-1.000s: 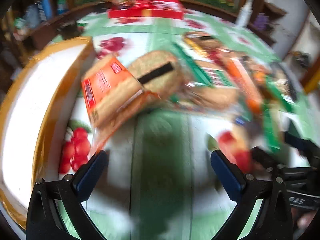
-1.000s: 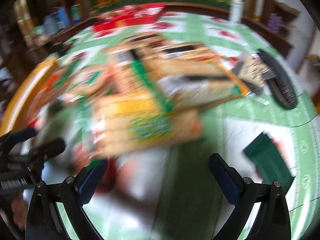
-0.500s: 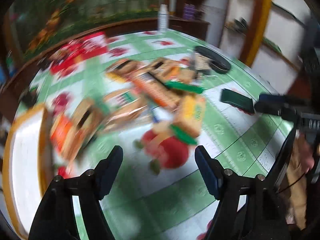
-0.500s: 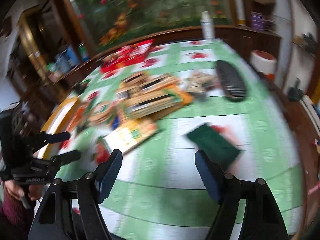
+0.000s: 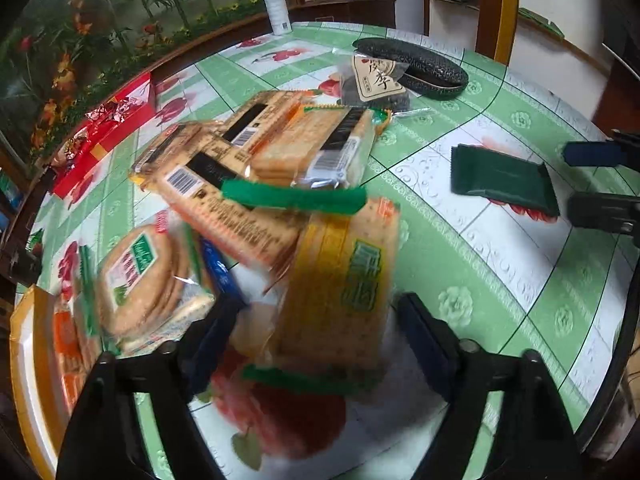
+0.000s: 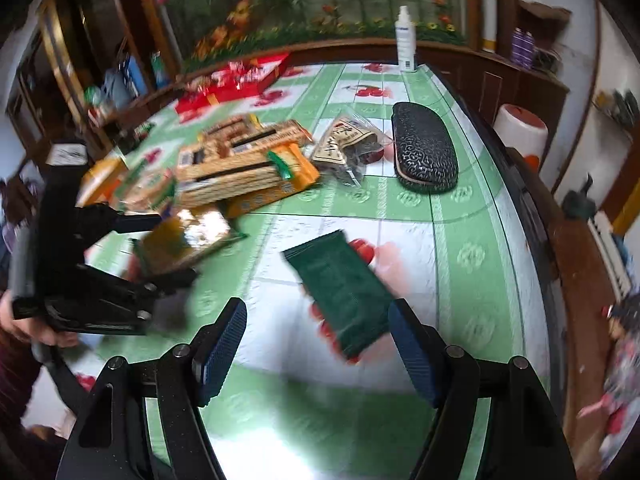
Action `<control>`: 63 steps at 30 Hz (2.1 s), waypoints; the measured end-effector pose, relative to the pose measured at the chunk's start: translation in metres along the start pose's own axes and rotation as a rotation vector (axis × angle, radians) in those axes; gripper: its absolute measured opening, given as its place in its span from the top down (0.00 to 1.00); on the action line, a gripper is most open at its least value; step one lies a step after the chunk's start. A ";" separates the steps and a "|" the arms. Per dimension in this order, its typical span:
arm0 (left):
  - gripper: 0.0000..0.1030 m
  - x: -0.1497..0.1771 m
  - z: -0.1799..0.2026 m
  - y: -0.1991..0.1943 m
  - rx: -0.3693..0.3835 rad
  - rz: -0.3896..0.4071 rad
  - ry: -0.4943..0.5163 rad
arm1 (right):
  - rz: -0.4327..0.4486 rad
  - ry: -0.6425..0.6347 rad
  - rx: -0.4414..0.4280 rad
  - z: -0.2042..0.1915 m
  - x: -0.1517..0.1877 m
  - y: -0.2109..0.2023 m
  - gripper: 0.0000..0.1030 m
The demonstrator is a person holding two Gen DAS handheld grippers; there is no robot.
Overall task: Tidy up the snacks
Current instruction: 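Grasp the dark green packet with the right tool while the left tool grasps the WEIDAN cracker pack, then drop the green packet into the tray with the right tool while the left drops the WEIDAN pack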
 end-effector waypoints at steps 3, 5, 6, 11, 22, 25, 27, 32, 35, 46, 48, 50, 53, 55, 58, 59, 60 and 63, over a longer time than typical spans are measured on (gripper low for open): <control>0.46 -0.004 0.002 0.000 -0.010 0.010 -0.015 | -0.049 -0.022 0.002 0.011 -0.008 0.021 0.25; 0.47 -0.003 0.004 0.000 -0.007 0.021 -0.019 | -0.074 -0.057 -0.032 0.012 -0.010 0.033 0.25; 0.47 -0.001 0.005 -0.001 -0.004 0.022 -0.027 | -0.086 -0.068 -0.031 0.011 -0.010 0.038 0.25; 0.51 0.018 0.011 -0.011 0.042 0.026 -0.053 | -0.079 -0.119 0.012 -0.004 -0.004 0.039 0.52; 0.54 0.050 -0.002 -0.040 0.044 0.083 -0.140 | -0.023 -0.134 -0.016 -0.064 0.017 0.009 0.53; 0.55 0.056 -0.011 -0.053 0.059 0.104 -0.171 | -0.006 -0.114 -0.057 -0.080 0.016 -0.001 0.53; 0.55 0.060 -0.018 -0.062 0.060 0.121 -0.184 | 0.002 -0.114 -0.088 -0.093 0.014 -0.007 0.53; 0.55 0.077 -0.041 -0.088 0.049 0.176 -0.237 | 0.024 -0.138 -0.123 -0.127 0.004 -0.018 0.53; 0.55 0.088 -0.058 -0.105 0.035 0.212 -0.277 | 0.032 -0.164 -0.146 -0.150 -0.003 -0.023 0.53; 0.55 0.146 -0.143 -0.180 -0.082 0.347 -0.459 | 0.051 -0.270 -0.244 -0.260 -0.038 -0.027 0.52; 0.55 0.160 -0.162 -0.190 -0.116 0.363 -0.500 | 0.046 -0.295 -0.263 -0.284 -0.043 -0.024 0.52; 0.55 0.175 -0.182 -0.198 -0.141 0.375 -0.544 | 0.036 -0.316 -0.281 -0.307 -0.049 -0.020 0.52; 0.55 0.191 -0.212 -0.206 -0.175 0.382 -0.589 | 0.026 -0.349 -0.290 -0.342 -0.062 -0.013 0.52; 0.55 0.196 -0.236 -0.208 -0.190 0.369 -0.617 | 0.016 -0.355 -0.297 -0.366 -0.077 -0.005 0.52; 0.55 0.193 -0.269 -0.204 -0.212 0.336 -0.627 | 0.004 -0.349 -0.287 -0.390 -0.098 0.010 0.52; 0.55 0.190 -0.279 -0.200 -0.218 0.317 -0.628 | -0.009 -0.340 -0.284 -0.400 -0.107 0.019 0.52; 0.55 0.187 -0.290 -0.196 -0.222 0.297 -0.629 | -0.021 -0.335 -0.279 -0.407 -0.114 0.027 0.52; 0.55 0.182 -0.323 -0.175 -0.222 0.227 -0.664 | -0.054 -0.314 -0.261 -0.429 -0.137 0.057 0.52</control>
Point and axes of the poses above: each gripper's, at about its wrist camera, not at the fingertips, and y roughly the way its jaws point, z to its right, x to its underside, the point moved 3 cm from there along y, roughly the way its jaws point, and after that the axes turned 9 degrees about x, right-handed, at the moved point
